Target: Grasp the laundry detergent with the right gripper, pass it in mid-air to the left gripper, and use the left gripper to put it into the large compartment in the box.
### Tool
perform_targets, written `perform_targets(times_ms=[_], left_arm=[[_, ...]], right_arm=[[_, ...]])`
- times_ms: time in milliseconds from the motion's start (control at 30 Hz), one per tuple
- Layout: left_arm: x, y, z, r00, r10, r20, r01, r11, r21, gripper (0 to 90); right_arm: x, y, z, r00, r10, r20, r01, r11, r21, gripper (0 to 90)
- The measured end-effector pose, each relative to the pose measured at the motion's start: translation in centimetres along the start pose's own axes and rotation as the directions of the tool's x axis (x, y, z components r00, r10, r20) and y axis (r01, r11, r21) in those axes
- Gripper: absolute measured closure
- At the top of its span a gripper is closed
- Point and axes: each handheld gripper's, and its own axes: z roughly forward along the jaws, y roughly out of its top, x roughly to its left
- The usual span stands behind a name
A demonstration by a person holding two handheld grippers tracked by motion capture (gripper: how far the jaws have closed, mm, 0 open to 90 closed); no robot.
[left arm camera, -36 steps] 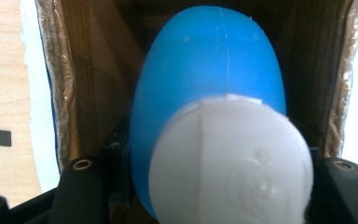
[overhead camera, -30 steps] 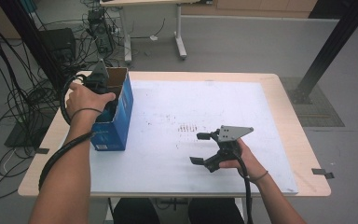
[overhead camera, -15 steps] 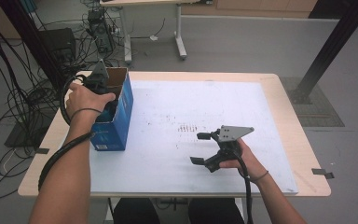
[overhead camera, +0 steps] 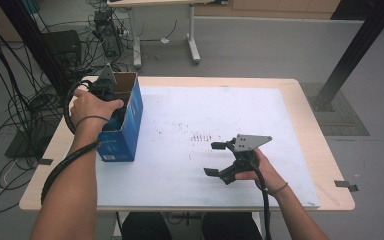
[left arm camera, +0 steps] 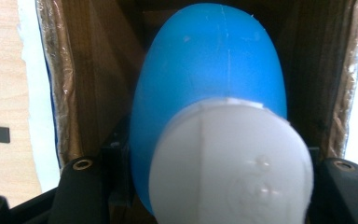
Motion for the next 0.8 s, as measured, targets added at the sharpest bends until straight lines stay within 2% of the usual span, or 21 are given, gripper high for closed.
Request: perform_targets(times_ms=[800], left_arm=[[-0.11, 0.00, 0.01, 1.0000, 0.001, -0.002, -0.001, 1.0000, 0.001, 37.7]], right_arm=[[-0.07, -0.02, 0.05, 1.0000, 0.000, 0.000, 0.000, 1.000, -0.002, 8.1]])
